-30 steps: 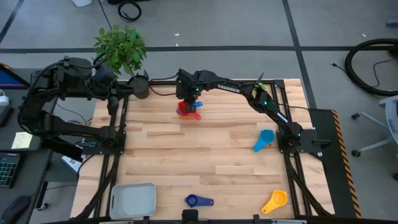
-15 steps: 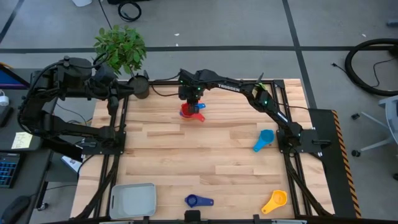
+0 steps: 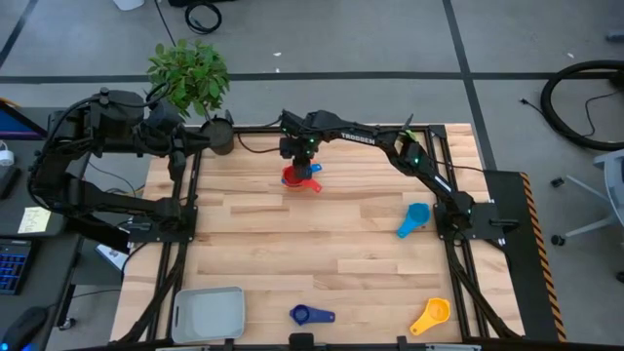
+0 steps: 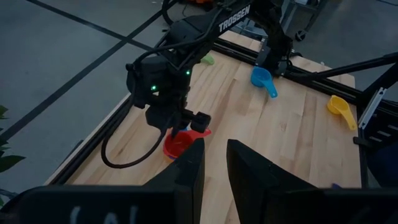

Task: Nest measuring cups in basket
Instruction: Stack the red measuring cup on top of the light blue measuring cup

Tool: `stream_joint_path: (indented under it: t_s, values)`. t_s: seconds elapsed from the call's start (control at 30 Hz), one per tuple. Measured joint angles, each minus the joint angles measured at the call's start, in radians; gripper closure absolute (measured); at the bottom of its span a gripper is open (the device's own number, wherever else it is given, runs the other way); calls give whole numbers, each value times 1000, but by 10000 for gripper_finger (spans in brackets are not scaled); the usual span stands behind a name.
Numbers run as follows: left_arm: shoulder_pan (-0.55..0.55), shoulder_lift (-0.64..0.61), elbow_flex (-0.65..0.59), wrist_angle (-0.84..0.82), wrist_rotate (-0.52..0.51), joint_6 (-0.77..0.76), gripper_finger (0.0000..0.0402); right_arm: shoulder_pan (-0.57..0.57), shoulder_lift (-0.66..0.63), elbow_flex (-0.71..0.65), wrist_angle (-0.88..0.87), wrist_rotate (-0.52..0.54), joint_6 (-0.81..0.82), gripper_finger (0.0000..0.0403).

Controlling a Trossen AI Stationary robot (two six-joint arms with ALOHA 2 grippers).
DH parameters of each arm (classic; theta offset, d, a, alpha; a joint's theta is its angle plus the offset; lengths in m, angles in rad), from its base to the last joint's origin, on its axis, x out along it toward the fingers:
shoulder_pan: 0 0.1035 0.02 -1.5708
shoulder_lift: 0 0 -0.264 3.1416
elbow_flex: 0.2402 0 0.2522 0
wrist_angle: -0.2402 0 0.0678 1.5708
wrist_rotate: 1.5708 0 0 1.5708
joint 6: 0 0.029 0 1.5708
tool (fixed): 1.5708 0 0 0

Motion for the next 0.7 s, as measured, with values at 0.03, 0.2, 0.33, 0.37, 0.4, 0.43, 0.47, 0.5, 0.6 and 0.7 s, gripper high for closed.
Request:
stream_joint_path:
  t_s: [0.03, 0.2, 0.33, 0.37, 0.4, 0.43, 0.47, 0.5, 0.6, 0.7]
  values:
    - [0, 0, 0, 0, 0, 0, 328, 0, 0, 2, -8, -1, 0, 275]
    - [0, 0, 0, 0, 0, 2, 328, 0, -2, 50, -74, -1, -6, 251]
    - [0, 0, 0, 0, 0, 2, 328, 2, -30, 54, -89, -4, -6, 247]
    - [0, 0, 0, 0, 0, 2, 328, 4, -39, 60, -103, -6, -5, 247]
    - [0, 0, 0, -1, 0, 2, 329, 7, -51, 62, -115, -9, -5, 247]
    - [0, 1, 0, -2, 0, 2, 329, 12, -63, 62, -131, -9, -5, 247]
    - [0, 6, 0, -4, 0, 2, 328, 17, -75, 62, -149, -11, -4, 248]
    - [0, 7, 0, -8, 0, 2, 329, 23, -85, 62, -170, -12, 3, 249]
    - [0, 21, 0, -20, 0, 1, 329, 50, -107, 62, -232, -12, 22, 252]
    - [0, 41, 0, -32, 0, 1, 328, 85, -112, 62, -314, -12, 21, 258]
